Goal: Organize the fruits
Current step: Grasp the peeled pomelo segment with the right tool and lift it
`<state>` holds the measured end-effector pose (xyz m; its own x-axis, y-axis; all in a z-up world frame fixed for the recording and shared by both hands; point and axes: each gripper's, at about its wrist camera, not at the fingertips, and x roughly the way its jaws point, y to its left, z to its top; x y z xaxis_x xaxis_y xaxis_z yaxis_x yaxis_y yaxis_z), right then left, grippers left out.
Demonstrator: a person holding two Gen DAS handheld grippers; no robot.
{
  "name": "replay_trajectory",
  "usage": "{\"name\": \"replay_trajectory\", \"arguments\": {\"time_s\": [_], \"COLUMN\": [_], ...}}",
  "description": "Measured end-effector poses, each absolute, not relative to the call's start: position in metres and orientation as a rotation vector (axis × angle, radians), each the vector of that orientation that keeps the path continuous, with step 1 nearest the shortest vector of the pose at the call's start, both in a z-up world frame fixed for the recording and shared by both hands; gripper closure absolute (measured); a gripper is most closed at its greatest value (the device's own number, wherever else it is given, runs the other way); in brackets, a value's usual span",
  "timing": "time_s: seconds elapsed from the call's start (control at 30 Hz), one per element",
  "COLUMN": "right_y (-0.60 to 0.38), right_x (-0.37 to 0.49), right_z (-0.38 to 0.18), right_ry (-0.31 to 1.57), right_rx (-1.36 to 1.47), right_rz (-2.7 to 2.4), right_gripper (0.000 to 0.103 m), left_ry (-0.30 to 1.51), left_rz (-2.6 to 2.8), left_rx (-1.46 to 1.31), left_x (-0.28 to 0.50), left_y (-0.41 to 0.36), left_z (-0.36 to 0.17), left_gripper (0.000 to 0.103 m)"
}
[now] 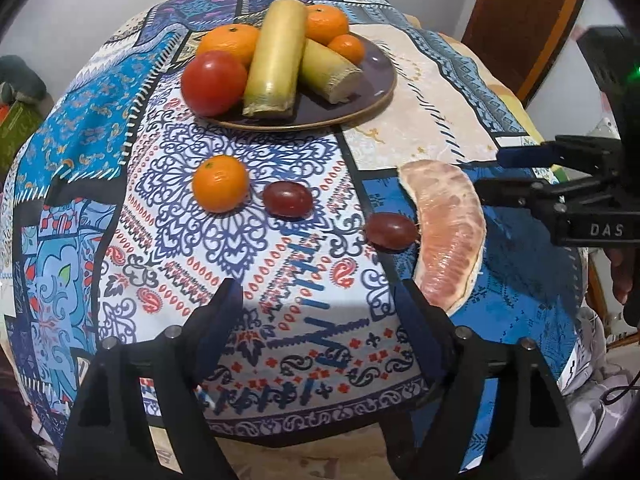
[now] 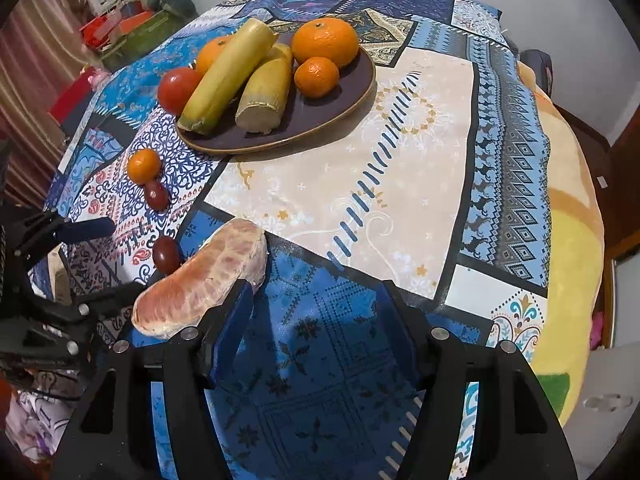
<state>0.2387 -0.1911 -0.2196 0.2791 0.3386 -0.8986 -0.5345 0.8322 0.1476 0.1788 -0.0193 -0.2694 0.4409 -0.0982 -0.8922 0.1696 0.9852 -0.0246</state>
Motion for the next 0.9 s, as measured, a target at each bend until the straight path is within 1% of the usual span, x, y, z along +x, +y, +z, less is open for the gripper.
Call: {"name": "replay_trajectory", "arguments": {"time_s": [0.3,0.43,0.77,0.9], "right_y": [-0.189,-0.187,-0.181,-0.165], "right_x": [0.253,0.250,0.224,0.214], "right_z": [-0.224,-0.222,-0.199,-0.203], "right_ry": [1.128,1.118,1.065,1.084], "right_rx": [-0.178,-0.188,-0.156,-0.178], "right_rz": [0.562,0.551,0.592,0.627], "right_gripper": [0.042,0.042,0.042,0.042], "left_ry": [1.095,1.088,1.010,0.987], "left_rz": [-0.203,-0.187,-0.075,-0.034], "left_rx": [0.020,0.000,-0.073,-0.116], "left_x": [0.186,0.189,0.166,0.155], "left_y": [-0.043,-0.040,0.024,0.048], "left_z": [-0.266,-0.264,-0.234,-0.227], "left_gripper": [0.025,0.025,0.025,0.025]}}
